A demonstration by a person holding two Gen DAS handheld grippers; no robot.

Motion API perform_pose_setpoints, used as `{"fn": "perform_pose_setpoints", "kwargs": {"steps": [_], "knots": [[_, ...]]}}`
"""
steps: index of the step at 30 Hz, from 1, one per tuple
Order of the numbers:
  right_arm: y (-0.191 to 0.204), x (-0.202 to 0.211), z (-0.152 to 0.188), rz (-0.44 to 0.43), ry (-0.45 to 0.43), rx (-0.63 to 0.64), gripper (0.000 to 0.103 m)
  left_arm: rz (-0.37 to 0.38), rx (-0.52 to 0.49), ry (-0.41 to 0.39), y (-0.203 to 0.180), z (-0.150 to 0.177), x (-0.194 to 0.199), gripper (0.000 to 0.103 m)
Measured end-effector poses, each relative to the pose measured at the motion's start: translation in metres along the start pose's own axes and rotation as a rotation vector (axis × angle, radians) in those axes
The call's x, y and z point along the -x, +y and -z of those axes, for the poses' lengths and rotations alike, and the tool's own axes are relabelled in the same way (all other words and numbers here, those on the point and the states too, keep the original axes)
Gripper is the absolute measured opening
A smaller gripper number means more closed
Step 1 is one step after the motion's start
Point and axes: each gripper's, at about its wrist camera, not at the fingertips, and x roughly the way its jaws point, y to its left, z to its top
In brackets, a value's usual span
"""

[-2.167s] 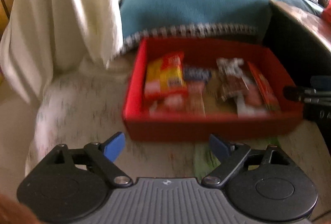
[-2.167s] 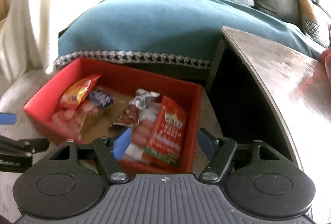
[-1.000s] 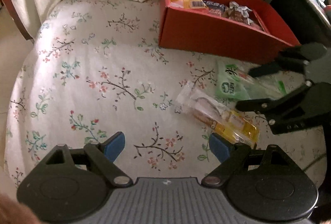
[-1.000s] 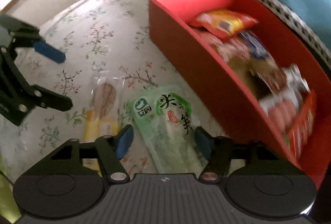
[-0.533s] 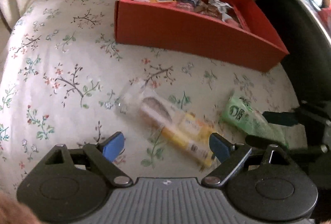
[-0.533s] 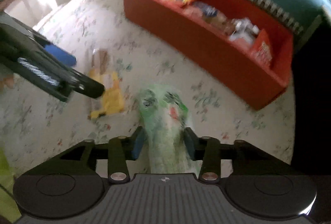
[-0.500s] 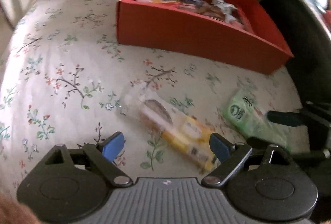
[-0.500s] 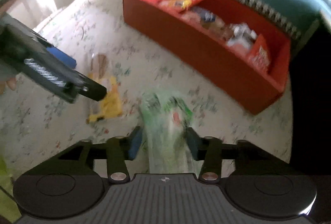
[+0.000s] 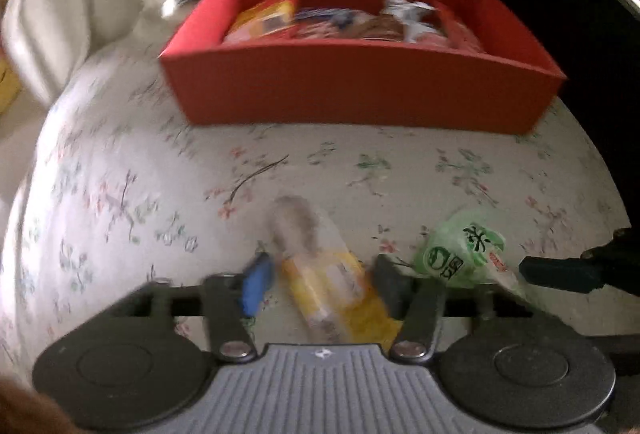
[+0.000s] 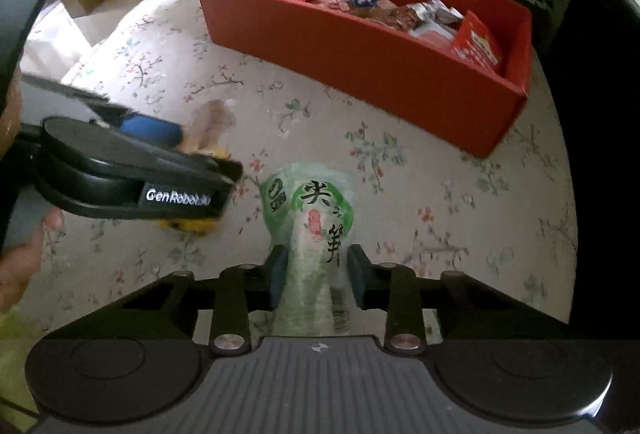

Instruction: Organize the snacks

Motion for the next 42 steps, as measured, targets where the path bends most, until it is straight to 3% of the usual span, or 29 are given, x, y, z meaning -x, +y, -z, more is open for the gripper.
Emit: {"fn": "perform_pose_setpoints", "kwargs": {"steps": [5,9,27,33,42], "knots": [[0.001,0.006,0.012,0.027,0.010,-0.050,0.037,0.080,0.050,0.042,0.030,-0.001,0.005,0.026],[0.002,0.016,0.012,0.041,-0.011,-0.101,0.037,0.097,0.065,0.026,0.054,0.002,0.015,0.024],[0.001,0.069,-0.037,0.045,-0.305,-0.409,0.037,0.277,0.110,-0.130,0.097,-0.017,0.047,0.023],[0.005,0.079,-0.049,0.042,-0.383,-0.428,0.037,0.267,0.112,-0.230,0.102,-0.025,0.070,0.023],[0.006,0.083,-0.058,0.060,-0.429,-0.437,0.037,0.227,0.100,-0.343,0.101,-0.039,0.089,0.023]]}}
